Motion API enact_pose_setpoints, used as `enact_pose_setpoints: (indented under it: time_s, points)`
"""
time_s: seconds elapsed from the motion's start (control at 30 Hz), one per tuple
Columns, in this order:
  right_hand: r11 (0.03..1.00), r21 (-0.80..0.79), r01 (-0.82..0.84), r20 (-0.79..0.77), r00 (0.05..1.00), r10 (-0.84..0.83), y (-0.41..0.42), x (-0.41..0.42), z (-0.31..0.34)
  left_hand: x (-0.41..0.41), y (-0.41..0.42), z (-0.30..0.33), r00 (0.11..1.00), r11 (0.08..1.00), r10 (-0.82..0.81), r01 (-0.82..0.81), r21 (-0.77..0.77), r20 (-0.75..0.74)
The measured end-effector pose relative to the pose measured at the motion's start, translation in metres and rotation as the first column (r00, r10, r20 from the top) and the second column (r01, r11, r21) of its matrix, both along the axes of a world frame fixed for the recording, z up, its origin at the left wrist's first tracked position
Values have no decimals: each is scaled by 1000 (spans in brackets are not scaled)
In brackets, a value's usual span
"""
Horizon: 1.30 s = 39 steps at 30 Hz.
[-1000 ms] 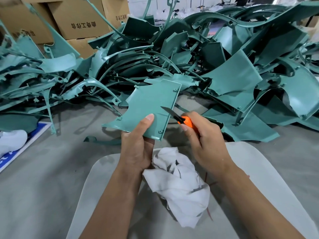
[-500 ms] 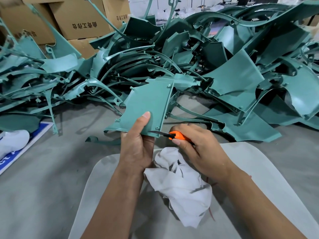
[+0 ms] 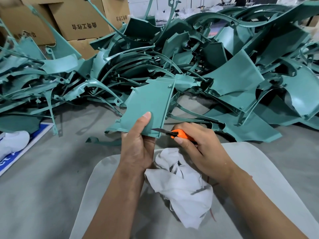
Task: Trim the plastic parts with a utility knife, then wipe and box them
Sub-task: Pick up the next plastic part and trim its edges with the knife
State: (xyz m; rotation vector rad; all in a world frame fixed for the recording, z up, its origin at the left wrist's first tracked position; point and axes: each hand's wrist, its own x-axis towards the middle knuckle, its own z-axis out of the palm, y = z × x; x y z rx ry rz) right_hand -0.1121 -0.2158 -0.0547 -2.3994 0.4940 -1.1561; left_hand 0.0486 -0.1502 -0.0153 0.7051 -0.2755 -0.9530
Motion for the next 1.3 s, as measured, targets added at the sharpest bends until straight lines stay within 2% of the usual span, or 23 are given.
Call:
enact_pose_setpoints:
  time_s: [0.07,0.17,0.27,0.37,0.43,0.5,0.6,0.73,0.93,1.13,1.3]
  points:
    - [1000,12,3,-17,1000,-3,-1,0,1,0,1,0,1000,1000,0,0,4,19]
    - [997,48,66,36,997,-67,-4,-4,2,0,3,3,999,1000,-11,11,-16,31]
    - [964,110,241,55,967,-248,-10,-7,3,1,5,4,1000,999,-13,15,-48,26]
    - [888,249,388,105,900,-422,-14,-9,2,1,6,5,1000,997,-10,11,-72,14]
    - [917,206,341,182,908,-378,-10,-11,6,1,6,4,1000,997,-9,10,-81,16]
    - [973,83,215,184,956,-227,-2,-10,9,0,6,4,1000,997,-3,4,-80,20]
    - [997,-22,69,71,995,-67,4,-2,6,-2,6,5,999,997,-6,9,-74,32]
    - [999,-46,25,-35,999,-26,2,1,3,1,3,-1,999,999,-22,23,-48,26]
    - [997,-10,77,22,997,-77,0,-1,2,2,5,2,999,998,-34,36,-58,39]
    - [964,48,260,138,955,-264,-10,-9,7,1,5,-1,994,997,-76,78,-23,84]
    - [914,63,400,167,899,-405,-14,-11,11,2,5,-5,987,995,-88,94,-36,135]
